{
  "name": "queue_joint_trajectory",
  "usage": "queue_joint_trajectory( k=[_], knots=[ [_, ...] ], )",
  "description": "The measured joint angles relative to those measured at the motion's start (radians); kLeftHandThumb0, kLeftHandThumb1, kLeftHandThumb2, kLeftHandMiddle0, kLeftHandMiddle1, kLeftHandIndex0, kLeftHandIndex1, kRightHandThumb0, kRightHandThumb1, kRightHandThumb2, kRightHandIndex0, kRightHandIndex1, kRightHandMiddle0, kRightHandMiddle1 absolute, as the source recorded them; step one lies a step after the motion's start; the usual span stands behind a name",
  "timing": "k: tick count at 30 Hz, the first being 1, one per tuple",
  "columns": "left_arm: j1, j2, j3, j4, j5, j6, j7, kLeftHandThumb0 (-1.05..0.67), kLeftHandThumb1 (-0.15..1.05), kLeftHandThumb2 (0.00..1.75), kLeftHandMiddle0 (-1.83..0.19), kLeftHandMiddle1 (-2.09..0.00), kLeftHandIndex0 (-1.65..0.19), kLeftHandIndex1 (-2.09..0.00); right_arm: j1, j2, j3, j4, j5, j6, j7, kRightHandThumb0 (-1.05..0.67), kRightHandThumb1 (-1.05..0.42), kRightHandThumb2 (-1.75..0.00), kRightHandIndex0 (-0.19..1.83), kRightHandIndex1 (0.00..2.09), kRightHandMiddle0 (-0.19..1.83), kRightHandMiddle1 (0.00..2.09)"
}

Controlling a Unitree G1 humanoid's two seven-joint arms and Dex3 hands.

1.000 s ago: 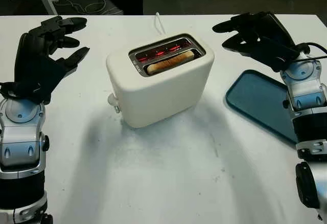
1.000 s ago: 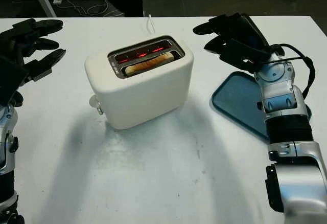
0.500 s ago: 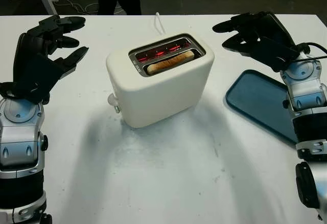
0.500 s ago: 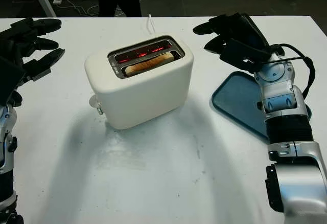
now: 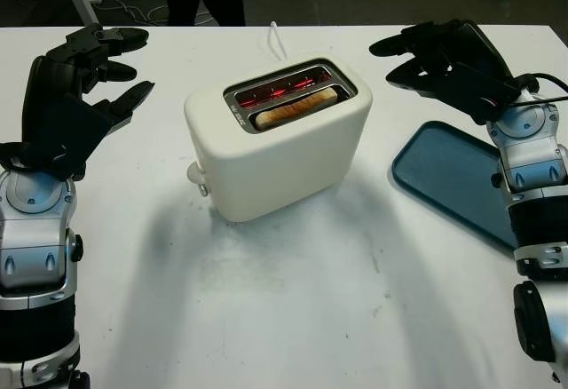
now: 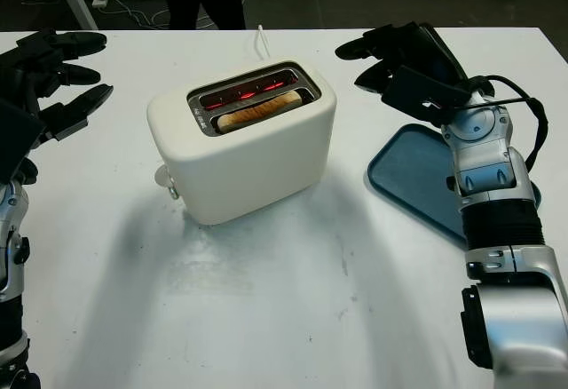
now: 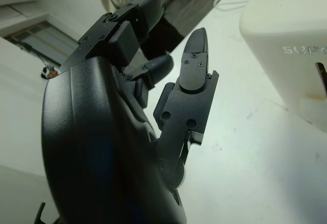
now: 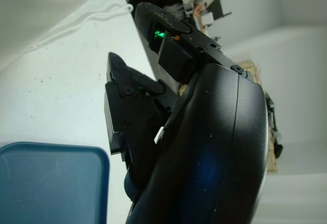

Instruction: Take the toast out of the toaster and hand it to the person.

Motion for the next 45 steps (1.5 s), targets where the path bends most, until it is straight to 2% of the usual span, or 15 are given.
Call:
queue_joint_trajectory(
  k=[11,16,22,28,31,36,45],
  knots=[
    [0.0,-0.003,-0.001,0.002,-0.006,0.0,0.0,-0.14,0.82,0.35,-0.29,-1.14,-0.47,-0.53,0.0,0.0,0.0,-0.024,0.002,0.043,0.0,-0.04,-0.92,-0.12,0.97,0.46,1.0,0.04],
    [0.0,-0.005,-0.001,0.002,-0.009,0.0,0.0,-0.15,0.81,0.36,-0.27,-1.16,-0.45,-0.57,0.0,0.0,0.0,-0.023,0.002,0.042,-0.002,-0.23,-0.92,-0.39,0.92,0.43,0.98,0.02],
    [0.0,-0.005,-0.001,0.003,-0.008,0.0,0.0,-0.15,0.81,0.38,-0.27,-1.17,-0.43,-0.61,0.0,0.0,0.0,-0.028,-0.004,0.043,-0.014,-0.36,-0.92,-0.67,0.95,0.42,1.01,0.03],
    [0.0,-0.007,-0.001,0.001,-0.008,0.002,0.0,-0.14,0.8,0.39,-0.26,-1.17,-0.41,-0.64,0.0,0.002,-0.001,-0.017,0.003,0.024,-0.015,-0.55,-0.92,-0.85,0.98,0.42,1.02,0.03],
    [0.0,-0.008,-0.001,0.001,-0.008,0.001,0.0,-0.14,0.8,0.4,-0.27,-1.18,-0.41,-0.66,0.0,0.003,-0.003,-0.002,0.011,0.017,-0.019,-0.6,-0.92,-0.87,0.99,0.42,1.02,0.03],
    [0.0,-0.008,-0.001,-0.001,-0.008,0.003,0.0,-0.13,0.81,0.41,-0.25,-1.17,-0.38,-0.68,0.0,0.003,-0.003,0.003,0.011,0.017,-0.025,-0.55,-0.92,-0.8,0.99,0.42,1.02,0.03],
    [0.0,-0.008,-0.001,-0.002,-0.008,0.003,0.0,-0.14,0.8,0.41,-0.25,-1.18,-0.37,-0.71,0.0,0.005,-0.005,0.01,0.015,0.013,-0.027,-0.55,-0.92,-0.8,1.0,0.43,1.03,0.02]
  ],
)
